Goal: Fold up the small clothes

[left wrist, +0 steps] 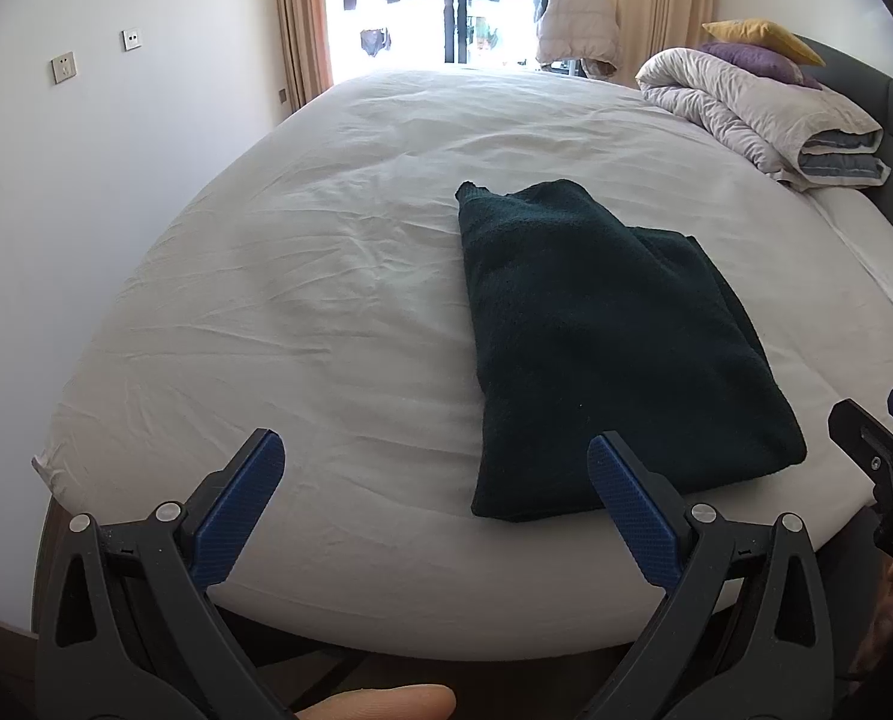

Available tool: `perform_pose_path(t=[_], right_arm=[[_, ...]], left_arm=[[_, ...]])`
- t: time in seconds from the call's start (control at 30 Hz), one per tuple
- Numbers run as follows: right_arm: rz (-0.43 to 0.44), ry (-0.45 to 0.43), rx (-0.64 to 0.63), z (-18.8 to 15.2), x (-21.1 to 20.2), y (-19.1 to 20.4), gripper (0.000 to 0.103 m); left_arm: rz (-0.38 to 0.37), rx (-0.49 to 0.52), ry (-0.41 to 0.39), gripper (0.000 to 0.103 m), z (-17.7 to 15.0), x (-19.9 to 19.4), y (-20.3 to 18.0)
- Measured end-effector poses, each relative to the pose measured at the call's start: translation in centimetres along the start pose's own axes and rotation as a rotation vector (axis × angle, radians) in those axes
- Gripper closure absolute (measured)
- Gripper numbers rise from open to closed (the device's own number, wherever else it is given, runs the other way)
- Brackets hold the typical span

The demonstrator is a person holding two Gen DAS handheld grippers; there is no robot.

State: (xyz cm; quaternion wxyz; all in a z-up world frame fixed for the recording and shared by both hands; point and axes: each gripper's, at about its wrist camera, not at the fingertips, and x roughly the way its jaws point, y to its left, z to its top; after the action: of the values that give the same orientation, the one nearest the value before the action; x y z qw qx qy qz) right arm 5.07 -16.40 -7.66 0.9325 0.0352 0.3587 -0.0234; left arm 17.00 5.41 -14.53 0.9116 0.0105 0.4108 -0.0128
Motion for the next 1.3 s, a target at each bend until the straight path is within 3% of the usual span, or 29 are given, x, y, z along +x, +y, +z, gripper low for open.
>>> perform_pose_path(t=[1.3], right_arm=[[0.011,0.016,-0.001,-0.33,0.55,0.28,0.0]], left_arm=[[-0.002,0.001,-0.001,0.0,-0.21,-0.09,-0.16]])
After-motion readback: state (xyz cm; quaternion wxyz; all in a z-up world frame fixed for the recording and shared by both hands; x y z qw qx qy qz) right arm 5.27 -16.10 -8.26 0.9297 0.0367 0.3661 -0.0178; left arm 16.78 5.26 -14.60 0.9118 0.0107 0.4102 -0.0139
